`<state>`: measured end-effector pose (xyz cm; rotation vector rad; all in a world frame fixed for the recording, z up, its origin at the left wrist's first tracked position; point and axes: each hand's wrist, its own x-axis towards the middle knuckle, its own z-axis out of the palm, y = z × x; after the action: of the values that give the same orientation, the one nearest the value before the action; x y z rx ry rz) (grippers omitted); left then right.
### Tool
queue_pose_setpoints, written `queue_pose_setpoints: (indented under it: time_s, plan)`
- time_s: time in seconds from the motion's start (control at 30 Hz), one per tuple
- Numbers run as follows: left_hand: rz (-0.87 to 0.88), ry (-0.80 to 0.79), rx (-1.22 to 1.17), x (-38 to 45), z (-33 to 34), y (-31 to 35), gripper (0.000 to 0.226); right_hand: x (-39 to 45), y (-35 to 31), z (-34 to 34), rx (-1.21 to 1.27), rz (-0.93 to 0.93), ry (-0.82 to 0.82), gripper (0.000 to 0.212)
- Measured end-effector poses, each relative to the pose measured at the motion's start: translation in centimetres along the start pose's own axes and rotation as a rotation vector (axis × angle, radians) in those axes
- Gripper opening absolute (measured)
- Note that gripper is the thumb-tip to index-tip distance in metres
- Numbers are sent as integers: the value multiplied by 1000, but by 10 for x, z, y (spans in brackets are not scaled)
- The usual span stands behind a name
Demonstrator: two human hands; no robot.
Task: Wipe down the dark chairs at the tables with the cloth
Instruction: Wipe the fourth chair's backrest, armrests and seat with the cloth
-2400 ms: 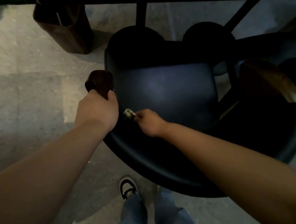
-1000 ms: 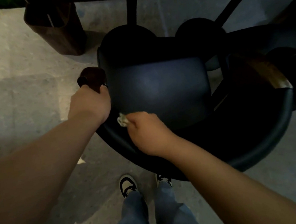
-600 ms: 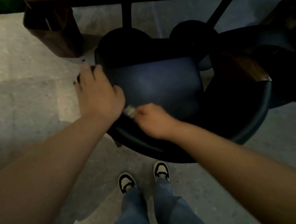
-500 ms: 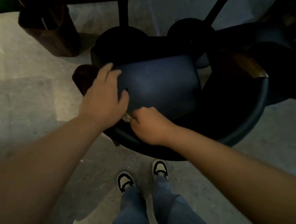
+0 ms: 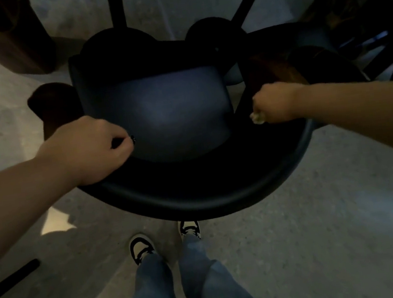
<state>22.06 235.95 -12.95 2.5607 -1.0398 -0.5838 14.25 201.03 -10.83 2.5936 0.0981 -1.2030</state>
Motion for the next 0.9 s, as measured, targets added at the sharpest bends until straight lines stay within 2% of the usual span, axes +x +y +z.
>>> queue_pose_setpoints:
  time_s: [0.13, 0.27, 0.33, 0.43, 0.63, 0.73, 0.9]
  plan:
    - [-18, 36, -14, -1, 0, -1, 38, 17, 13, 7, -33, 19, -3, 30]
    - [-14, 60, -30, -2, -1, 1, 38, 21, 3, 12, -64, 34, 14, 20]
    - [-17, 80, -32, -1, 0, 0, 37, 22, -17, 20, -41, -71, 49, 19]
    - [-53, 91, -42, -1, 3, -1, 37, 28, -33, 23, -5, -210, -24, 23]
    - [-87, 107, -80, -1, 6, -5, 37, 63, 5, 14, -144, 8, -116, 25]
    - [-98, 96, -83, -1, 4, -4, 38, 68, -22, 20, -38, 42, -146, 27]
    - [-125, 85, -74, -1, 2, -2, 39, 79, -122, 27, 346, -76, -167, 31]
